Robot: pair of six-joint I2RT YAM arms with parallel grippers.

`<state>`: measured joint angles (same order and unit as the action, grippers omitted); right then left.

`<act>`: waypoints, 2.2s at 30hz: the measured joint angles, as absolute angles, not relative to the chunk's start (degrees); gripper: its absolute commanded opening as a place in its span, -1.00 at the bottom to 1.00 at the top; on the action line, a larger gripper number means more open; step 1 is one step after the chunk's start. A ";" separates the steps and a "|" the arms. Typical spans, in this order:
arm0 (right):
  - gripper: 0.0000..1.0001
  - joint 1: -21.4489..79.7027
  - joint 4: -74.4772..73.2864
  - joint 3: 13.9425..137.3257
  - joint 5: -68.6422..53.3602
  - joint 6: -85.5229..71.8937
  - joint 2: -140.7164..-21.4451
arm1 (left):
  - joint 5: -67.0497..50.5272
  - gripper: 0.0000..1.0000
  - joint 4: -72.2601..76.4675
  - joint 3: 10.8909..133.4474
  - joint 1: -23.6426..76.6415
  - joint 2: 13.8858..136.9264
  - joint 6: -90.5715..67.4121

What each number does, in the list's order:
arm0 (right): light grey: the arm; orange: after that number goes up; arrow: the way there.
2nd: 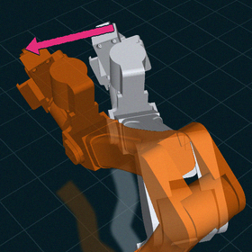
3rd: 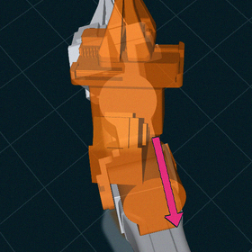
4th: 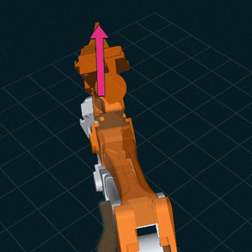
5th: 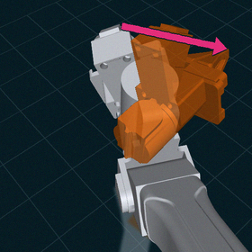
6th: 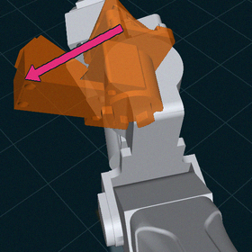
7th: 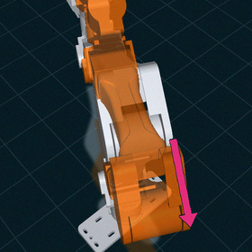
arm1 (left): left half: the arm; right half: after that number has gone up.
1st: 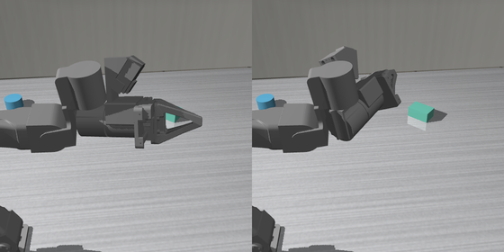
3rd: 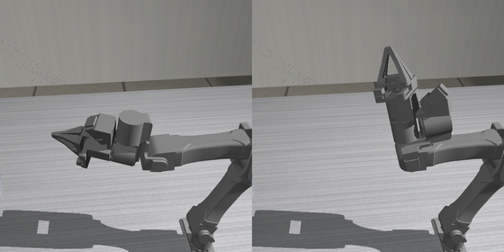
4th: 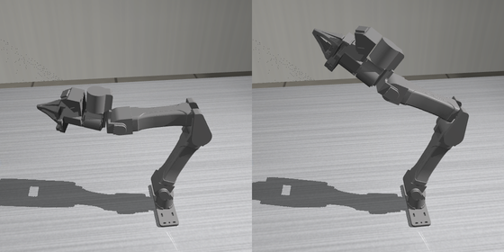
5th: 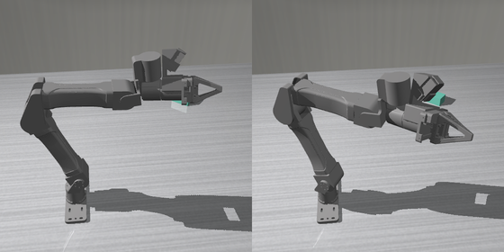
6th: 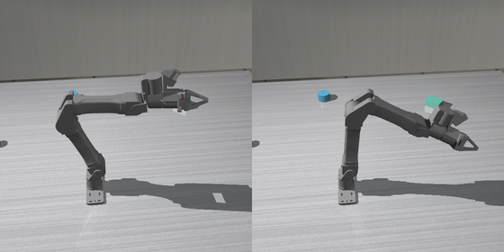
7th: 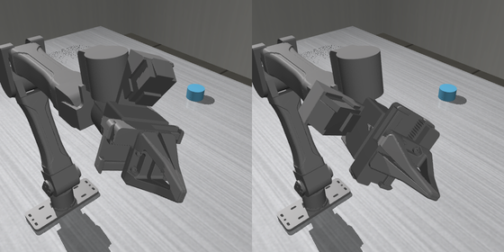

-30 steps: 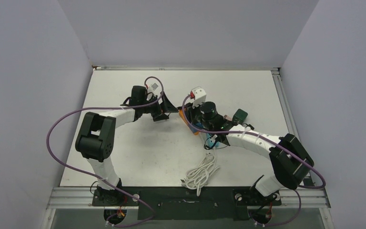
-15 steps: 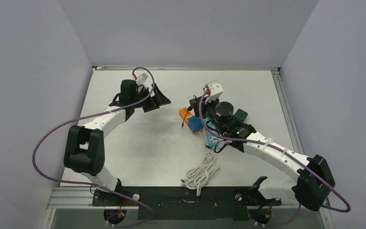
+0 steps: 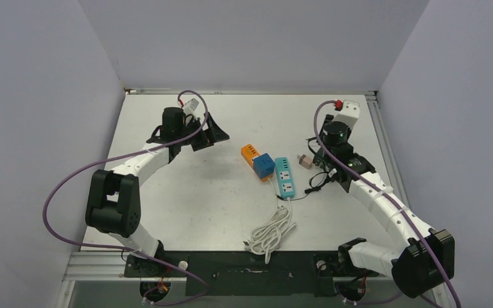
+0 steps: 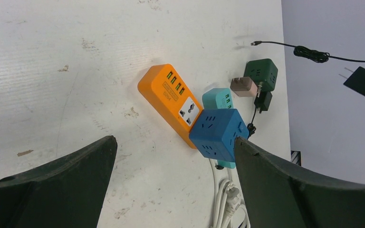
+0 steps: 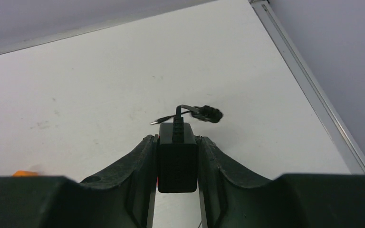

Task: Pull the plug off the socket

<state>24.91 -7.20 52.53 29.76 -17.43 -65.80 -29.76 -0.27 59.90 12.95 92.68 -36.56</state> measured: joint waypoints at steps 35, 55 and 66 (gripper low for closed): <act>-0.09 21.34 -6.37 31.16 12.82 -37.34 -70.81 | -30.04 0.79 -0.30 59.90 14.33 93.78 -36.84; 0.80 21.74 -6.28 32.99 13.13 -28.73 -66.59 | -30.24 0.79 -0.30 59.90 14.85 93.80 -36.84; 0.80 35.62 3.01 43.83 -0.10 -11.57 -69.67 | -30.24 0.79 -0.32 59.90 14.98 93.80 -36.82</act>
